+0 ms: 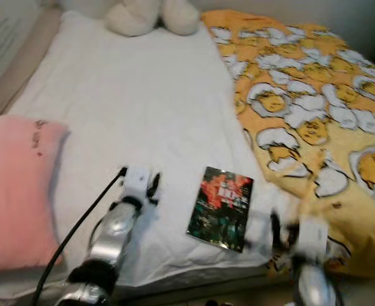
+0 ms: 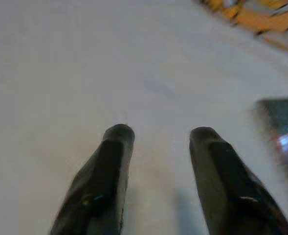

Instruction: Clean up the room

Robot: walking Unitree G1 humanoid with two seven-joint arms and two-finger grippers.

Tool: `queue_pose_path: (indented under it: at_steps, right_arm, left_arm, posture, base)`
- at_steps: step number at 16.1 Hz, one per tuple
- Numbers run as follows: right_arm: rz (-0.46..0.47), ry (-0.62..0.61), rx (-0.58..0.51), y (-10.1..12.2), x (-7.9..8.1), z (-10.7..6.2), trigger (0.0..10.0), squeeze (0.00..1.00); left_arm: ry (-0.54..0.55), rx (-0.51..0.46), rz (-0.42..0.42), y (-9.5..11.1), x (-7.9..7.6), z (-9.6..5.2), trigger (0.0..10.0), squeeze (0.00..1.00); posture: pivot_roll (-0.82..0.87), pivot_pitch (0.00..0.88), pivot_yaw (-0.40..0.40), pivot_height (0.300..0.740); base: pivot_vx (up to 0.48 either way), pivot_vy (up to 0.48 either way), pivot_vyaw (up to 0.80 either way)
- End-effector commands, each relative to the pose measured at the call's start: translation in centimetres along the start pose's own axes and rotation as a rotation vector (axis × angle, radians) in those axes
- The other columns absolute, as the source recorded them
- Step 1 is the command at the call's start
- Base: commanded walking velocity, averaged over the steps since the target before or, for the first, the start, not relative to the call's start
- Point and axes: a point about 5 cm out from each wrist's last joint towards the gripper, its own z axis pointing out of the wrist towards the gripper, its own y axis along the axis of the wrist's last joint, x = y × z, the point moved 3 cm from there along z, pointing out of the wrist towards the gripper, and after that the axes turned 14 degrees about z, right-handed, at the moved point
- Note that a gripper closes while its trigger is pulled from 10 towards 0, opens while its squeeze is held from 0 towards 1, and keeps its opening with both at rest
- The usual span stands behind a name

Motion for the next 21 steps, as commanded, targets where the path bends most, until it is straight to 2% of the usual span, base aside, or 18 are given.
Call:
queue_pose_path:
  at_steps: [1, 3, 4, 6, 8, 9, 10, 12, 14, 16, 18, 19, 20, 21]
  right_arm:
    - [0.021, 0.017, -0.037, 1.2, 0.2, 0.2, 10.0, 1.00]
    - [0.068, 0.019, -0.005, 0.9, 0.3, -1.1, 10.0, 1.00]
    - [0.092, 0.049, 0.029, 0.6, 0.7, -1.5, 10.0, 1.00]
    - [0.079, 0.106, 0.047, 0.7, 1.6, -1.3, 10.0, 1.00]
    - [0.028, 0.175, 0.049, 1.3, 3.1, -0.9, 10.0, 0.00]
    - [0.014, 0.192, 0.051, 1.4, 3.4, -0.8, 10.0, 0.00]
    - [-0.002, 0.215, 0.052, 1.5, 3.7, -0.8, 10.0, 0.00]
    - [-0.017, 0.316, 0.076, 1.5, 5.0, -1.4, 10.0, 0.00]
    - [-0.073, 0.398, 0.151, 0.2, 5.5, -2.8, 10.0, 0.00]
    - [-0.081, 0.408, 0.170, -0.2, 5.4, -3.5, 10.0, 0.00]
    - [-0.079, 0.411, 0.209, -0.8, 4.9, -4.3, 10.0, 0.00]
    - [-0.082, 0.410, 0.222, -0.9, 4.5, -4.5, 10.0, 0.00]
    - [-0.082, 0.410, 0.227, -1.0, 4.3, -4.7, 10.0, 0.00]
    - [-0.087, 0.435, 0.272, -1.6, 4.1, -5.1, 10.0, 0.00]
  left_arm:
    - [-0.013, 0.011, -0.012, -0.4, -0.6, 0.0, 10.0, 1.00]
    - [-0.025, 0.013, -0.043, -0.2, -1.3, 0.4, 10.0, 1.00]
    - [-0.041, 0.012, -0.064, 0.1, -2.3, 0.8, 10.0, 1.00]
    - [-0.036, 0.021, -0.098, 0.4, -2.8, 1.3, 10.0, 1.00]
    - [-0.010, 0.061, -0.133, 0.2, -3.0, 1.7, 10.0, 1.00]
    - [0.002, 0.072, -0.133, 0.1, -2.9, 1.8, 10.0, 1.00]
    - [0.026, 0.090, -0.136, -0.1, -2.4, 1.8, 10.0, 0.00]
    - [0.049, 0.145, -0.102, -0.9, -0.8, 2.0, 10.0, 0.00]
    - [0.052, 0.153, 0.010, -1.4, 0.6, 1.9, 10.0, 0.00]
    - [0.073, 0.158, 0.009, -2.1, 1.6, 1.3, 10.0, 0.00]
    - [0.163, 0.210, -0.096, -5.7, 3.3, -1.5, 10.0, 0.00]
    - [0.191, 0.231, -0.152, -7.0, 3.3, -2.6, 10.0, 0.00]
    - [0.203, 0.240, -0.181, -7.4, 3.2, -3.0, 10.0, 0.00]
    - [0.226, 0.331, -0.473, -10.4, 1.4, -5.1, 10.0, 0.00]
  posture:
    - [0.08, 0.098, -0.061, 0.740]
    - [0.06, 0.100, -0.047, 0.740]
    - [0.06, 0.099, -0.043, 0.740]
    - [0.05, 0.100, -0.042, 0.740]
    - [0.06, 0.107, -0.047, 0.740]
    - [0.06, 0.111, -0.050, 0.740]
    - [0.06, 0.118, -0.053, 0.740]
    - [0.05, 0.138, -0.065, 0.740]
    - [0.02, 0.159, -0.078, 0.740]
    - [0.01, 0.165, -0.082, 0.740]
    - [0.03, 0.174, -0.089, 0.740]
    - [0.04, 0.181, -0.099, 0.740]
    - [0.05, 0.185, -0.107, 0.740]
    - [0.06, 0.190, -0.131, 0.740]
  base:
    - [0.000, -0.472, 0.00]
    - [0.000, -0.472, 0.00]
    - [0.000, -0.472, 0.00]
    - [0.000, -0.472, 0.00]
    - [0.000, -0.467, 0.00]
    - [0.000, -0.435, 0.00]
    - [0.000, 0.000, 0.00]
    - [0.000, 0.000, 0.00]
    - [0.000, 0.000, 0.00]
    - [0.000, 0.000, 0.00]
    - [0.000, 0.000, 0.00]
    - [0.000, 0.000, 0.00]
    - [0.000, 0.000, 0.00]
    - [0.000, 0.000, 0.00]
